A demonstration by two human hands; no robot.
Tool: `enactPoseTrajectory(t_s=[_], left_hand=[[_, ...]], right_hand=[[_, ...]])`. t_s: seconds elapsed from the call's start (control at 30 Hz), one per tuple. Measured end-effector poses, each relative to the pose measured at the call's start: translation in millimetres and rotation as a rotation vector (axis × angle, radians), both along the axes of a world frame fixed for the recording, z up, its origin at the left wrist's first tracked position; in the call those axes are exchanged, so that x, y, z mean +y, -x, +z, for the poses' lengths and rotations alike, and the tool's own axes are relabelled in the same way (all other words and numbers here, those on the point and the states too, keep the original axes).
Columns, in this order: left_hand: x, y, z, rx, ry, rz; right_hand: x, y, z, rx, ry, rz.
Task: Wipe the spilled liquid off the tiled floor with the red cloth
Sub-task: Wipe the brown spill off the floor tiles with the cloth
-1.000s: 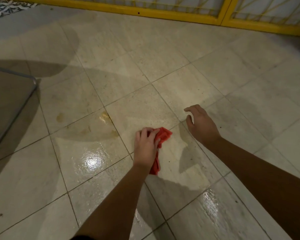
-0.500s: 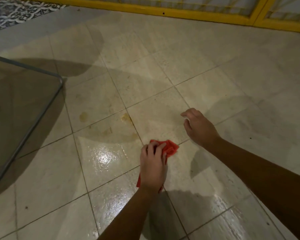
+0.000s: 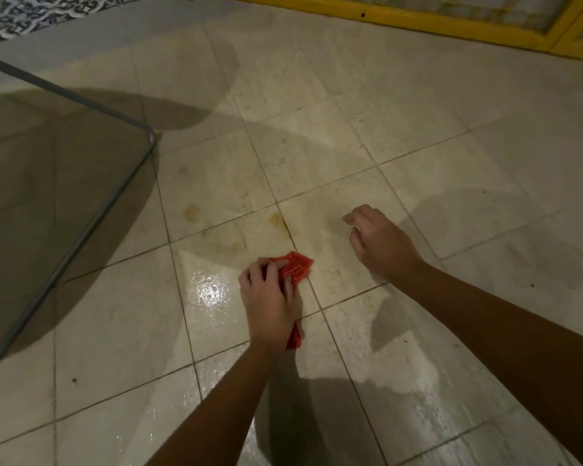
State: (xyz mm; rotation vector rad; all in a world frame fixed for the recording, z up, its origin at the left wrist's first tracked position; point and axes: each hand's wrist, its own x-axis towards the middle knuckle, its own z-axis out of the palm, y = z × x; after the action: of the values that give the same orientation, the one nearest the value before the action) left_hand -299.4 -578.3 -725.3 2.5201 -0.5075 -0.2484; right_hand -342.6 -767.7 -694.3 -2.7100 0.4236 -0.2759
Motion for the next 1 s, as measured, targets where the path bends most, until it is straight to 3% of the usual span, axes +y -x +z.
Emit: enactPoseTrajectory(t_s=[0.13,0.33,0.53,0.73,0.9,1.0], left_hand=[[-17.9,15.7,-2.4,-0.067,-0.02,-0.152],[-46.7,-31.1,-6.1,-0.191,-0.031,-0.203],[-19.2,-86.2,-0.9,-0.072,-0.087,0.014],[11.6,-54.4,-7.7,-0.098,-0.024,0.075],[-24.6,-43.8,-9.0,-0.155,-0.027,-0.134],[-45.3,-61.3,-6.7,-0.148,-0.06,-0.153]], right_hand=[[7.2,-13.9,3.2,-0.022,0.009,0.029],[8.2,-31.3,5.5,-0.06,-0.006,-0.023],[2.1,-32.8,0.0,-0.046,0.001,-0.064],[-1.7,-26.5,-7.8,0.1,-0.052,-0.084],[5.6,-36.9,-9.1,0.082,-0.077,-0.087],[8.2,-45.4,-8.7,0.035,-0.082,-0.096]])
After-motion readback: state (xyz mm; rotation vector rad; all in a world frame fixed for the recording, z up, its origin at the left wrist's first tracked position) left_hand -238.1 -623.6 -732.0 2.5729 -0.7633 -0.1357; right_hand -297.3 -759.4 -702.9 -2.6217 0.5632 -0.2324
